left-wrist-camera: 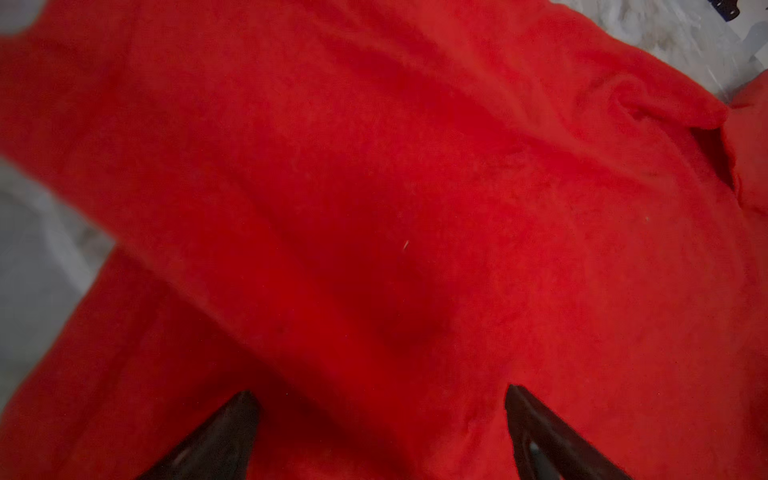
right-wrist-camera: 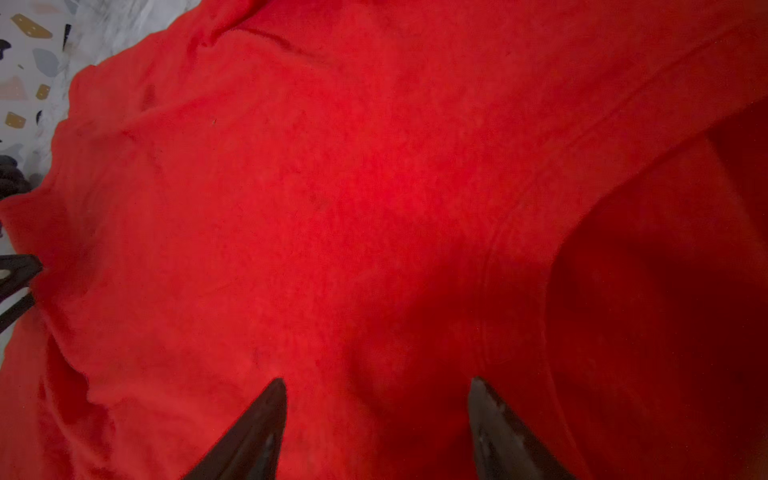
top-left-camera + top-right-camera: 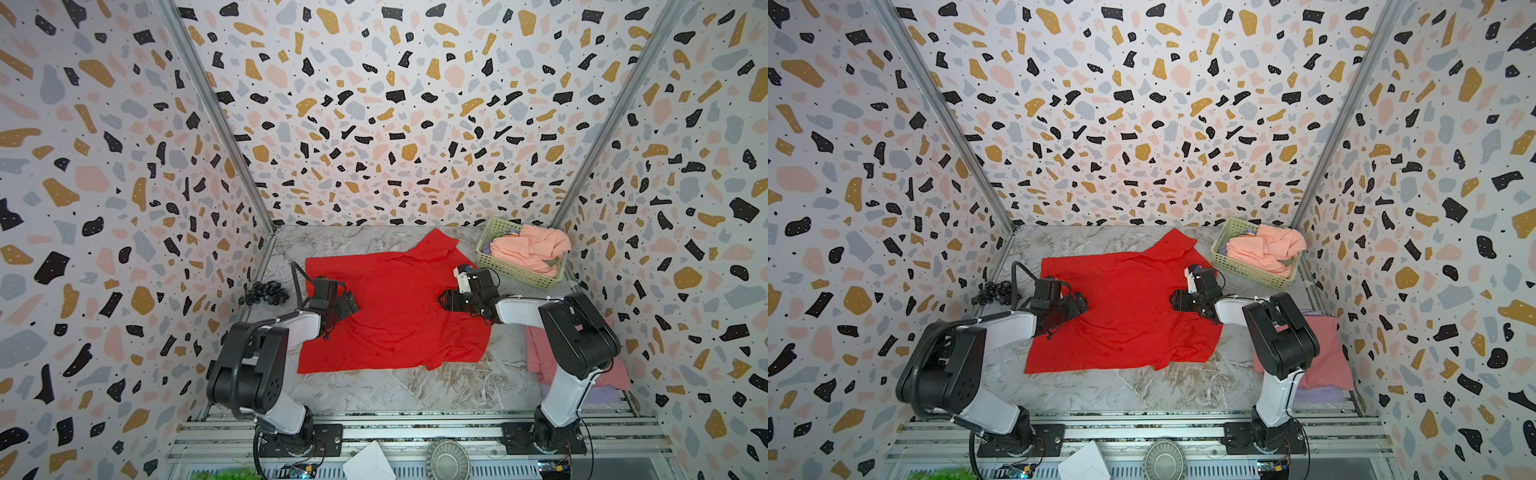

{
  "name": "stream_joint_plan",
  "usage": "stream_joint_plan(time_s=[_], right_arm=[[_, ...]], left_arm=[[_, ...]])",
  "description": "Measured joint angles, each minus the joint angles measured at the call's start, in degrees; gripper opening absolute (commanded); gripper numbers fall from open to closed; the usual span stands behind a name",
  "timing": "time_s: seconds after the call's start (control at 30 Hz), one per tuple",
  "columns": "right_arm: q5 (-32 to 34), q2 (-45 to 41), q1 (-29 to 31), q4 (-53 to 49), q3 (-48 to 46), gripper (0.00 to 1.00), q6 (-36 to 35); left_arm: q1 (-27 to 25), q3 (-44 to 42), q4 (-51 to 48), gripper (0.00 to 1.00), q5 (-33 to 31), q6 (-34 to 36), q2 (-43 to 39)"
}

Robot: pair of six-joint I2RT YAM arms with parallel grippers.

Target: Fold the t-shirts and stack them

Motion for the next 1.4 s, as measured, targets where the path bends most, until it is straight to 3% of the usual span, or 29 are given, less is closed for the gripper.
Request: stream_joint_plan(time_s=[0.27, 0.47, 0.63, 0.83, 0.93, 1.23, 1.4], right_arm=[[-2.7, 14.3, -4.3, 1.4, 18.8, 0.66, -2.0], [-3.4, 12.5, -6.8, 2.0, 22.3, 0.68, -7.0], [-1.3, -2.6, -6.4, -0.2, 14.3, 0.71, -7.8], [1.0, -26.1, -6.1, -3.5, -1.4, 0.74, -4.9], [1.8, -33.5, -6.1, -6.4, -8.0, 0.75, -2.8], [5.2, -42.4, -6.1, -16.5, -22.5, 0.76, 5.3], [6.2, -42.1, -5.1, -19.1, -26.7, 0.76, 8.7]], left_arm=[[2.6, 15.9, 0.2, 0.92, -0.3, 1.5, 13.5], [2.9, 18.2, -5.0, 0.93, -3.5, 3.3, 10.1], [4.2, 12.3, -7.3, 0.9, -9.7, 3.0, -1.7], [10.3, -2.3, -9.4, 0.83, -13.0, 0.0, -12.1], [11.2, -7.9, -11.5, 0.7, -13.9, -1.7, -14.5], [12.4, -15.0, -12.8, 0.67, -14.5, -3.9, -19.8], [12.7, -15.5, -9.3, 0.5, -13.8, -4.1, -17.7]])
